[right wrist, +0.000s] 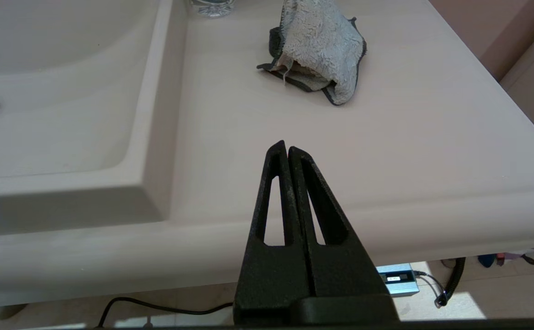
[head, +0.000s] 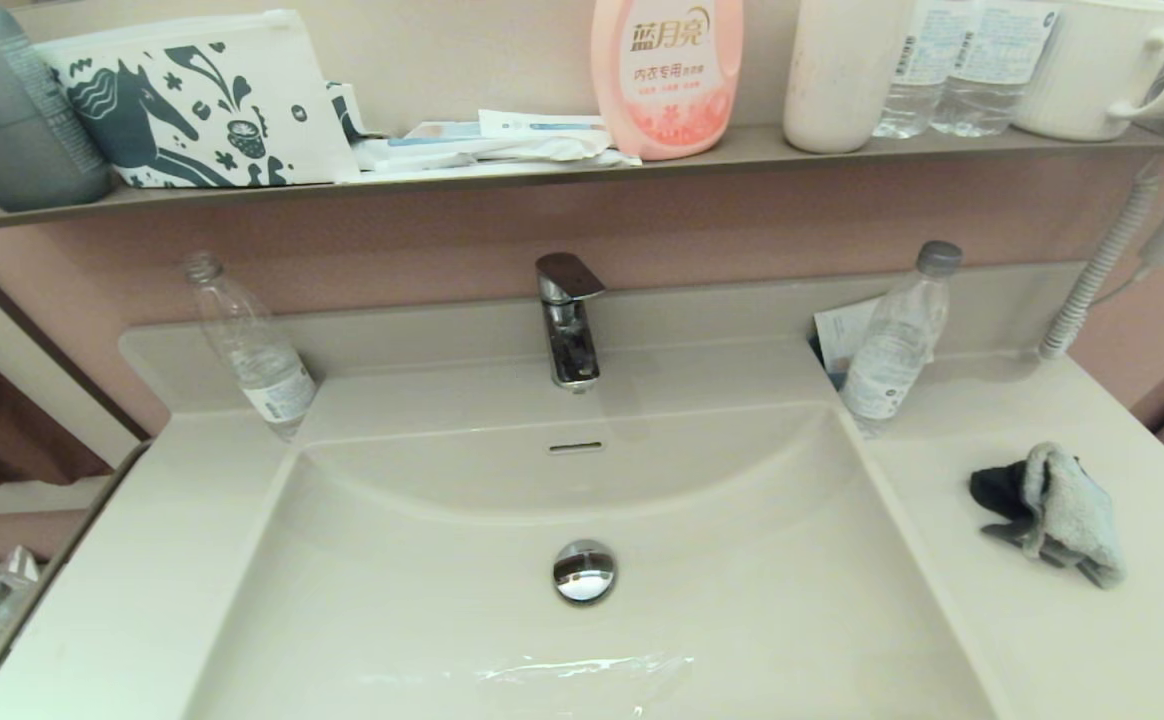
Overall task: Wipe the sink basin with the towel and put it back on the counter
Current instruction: Turn on the faucet
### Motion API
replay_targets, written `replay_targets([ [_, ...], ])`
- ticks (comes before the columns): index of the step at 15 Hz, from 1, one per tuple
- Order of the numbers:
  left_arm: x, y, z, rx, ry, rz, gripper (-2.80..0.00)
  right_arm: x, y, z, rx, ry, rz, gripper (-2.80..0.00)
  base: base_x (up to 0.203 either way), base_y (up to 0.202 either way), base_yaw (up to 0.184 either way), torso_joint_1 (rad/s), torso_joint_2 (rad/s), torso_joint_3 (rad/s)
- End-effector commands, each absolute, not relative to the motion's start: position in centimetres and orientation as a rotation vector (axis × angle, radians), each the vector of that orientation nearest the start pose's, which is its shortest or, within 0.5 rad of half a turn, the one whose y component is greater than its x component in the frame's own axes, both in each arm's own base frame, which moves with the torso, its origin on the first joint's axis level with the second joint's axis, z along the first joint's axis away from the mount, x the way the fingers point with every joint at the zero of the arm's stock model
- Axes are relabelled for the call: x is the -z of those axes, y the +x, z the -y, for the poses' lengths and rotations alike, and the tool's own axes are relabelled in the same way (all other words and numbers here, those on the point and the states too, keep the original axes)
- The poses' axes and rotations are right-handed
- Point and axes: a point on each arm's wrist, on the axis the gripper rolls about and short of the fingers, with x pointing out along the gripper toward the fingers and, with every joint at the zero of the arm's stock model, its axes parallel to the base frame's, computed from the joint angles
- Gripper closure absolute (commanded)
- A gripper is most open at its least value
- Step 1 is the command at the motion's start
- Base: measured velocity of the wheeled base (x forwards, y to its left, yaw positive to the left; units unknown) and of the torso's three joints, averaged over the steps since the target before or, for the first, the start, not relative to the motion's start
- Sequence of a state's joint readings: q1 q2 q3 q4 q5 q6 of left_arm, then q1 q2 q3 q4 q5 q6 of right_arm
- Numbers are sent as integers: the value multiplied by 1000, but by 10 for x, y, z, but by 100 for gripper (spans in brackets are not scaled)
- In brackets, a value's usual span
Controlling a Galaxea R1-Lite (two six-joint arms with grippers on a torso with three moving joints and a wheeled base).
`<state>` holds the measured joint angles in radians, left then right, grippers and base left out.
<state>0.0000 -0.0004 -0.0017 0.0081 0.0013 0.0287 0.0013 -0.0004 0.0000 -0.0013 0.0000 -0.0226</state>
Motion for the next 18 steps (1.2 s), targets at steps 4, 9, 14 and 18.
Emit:
replay_targets([
  [4,-75,-23,0,-1,29,-7,0,-76,-23,0,-2,-23,2,0,0,0,0,0,0,0],
  [9,-75,-23,0,-1,29,-6,0,-76,-23,0,-2,-23,2,0,0,0,0,0,0,0],
  [14,-75,-23,0,3,52,-7,0,-76,-23,0,-2,-23,2,0,0,0,0,0,0,0],
  [18,-87,-27,1,34,54,34,0,-76,-23,0,-2,-23,2,0,0,0,0,0,0,0],
])
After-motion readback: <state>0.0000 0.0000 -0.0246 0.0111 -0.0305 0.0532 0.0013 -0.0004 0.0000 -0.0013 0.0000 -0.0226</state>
